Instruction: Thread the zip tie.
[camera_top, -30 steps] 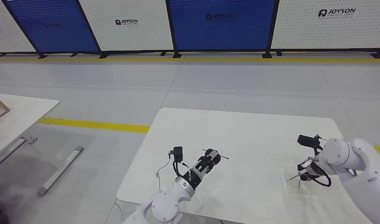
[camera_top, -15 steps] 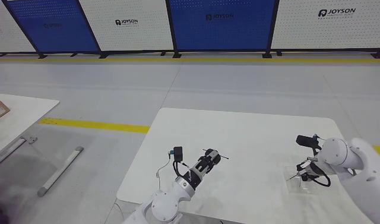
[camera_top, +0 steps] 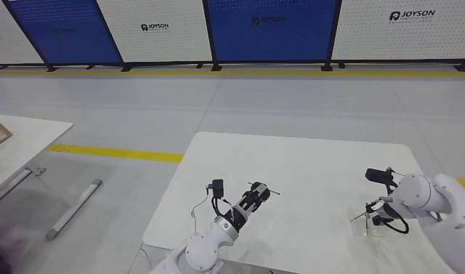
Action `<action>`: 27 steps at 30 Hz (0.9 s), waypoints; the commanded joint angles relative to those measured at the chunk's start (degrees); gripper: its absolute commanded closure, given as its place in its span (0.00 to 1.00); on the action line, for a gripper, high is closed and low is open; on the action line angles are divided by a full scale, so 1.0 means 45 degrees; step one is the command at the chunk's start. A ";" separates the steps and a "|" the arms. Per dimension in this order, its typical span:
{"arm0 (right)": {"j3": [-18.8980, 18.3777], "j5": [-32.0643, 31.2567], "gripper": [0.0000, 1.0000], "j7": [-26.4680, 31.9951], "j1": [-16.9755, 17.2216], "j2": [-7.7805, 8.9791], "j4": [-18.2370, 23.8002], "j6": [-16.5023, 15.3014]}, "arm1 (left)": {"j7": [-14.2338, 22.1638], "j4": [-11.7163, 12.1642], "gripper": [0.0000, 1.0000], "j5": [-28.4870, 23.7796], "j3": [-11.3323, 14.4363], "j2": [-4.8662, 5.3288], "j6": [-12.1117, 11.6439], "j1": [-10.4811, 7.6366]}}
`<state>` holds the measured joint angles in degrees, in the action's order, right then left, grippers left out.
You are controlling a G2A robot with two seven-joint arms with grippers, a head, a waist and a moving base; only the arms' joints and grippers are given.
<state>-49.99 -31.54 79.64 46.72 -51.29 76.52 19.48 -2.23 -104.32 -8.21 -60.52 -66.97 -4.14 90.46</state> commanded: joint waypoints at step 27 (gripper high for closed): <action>0.1871 0.1174 1.00 0.0000 -0.1424 -0.0376 -0.1684 0.0000 | 0.0000 0.0000 1.00 0.0000 0.0000 0.0000 0.0000 0.0000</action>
<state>-41.76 -26.39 79.64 40.51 -52.95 69.18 19.48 -2.23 -104.32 -8.21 -60.52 -66.97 -4.14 90.46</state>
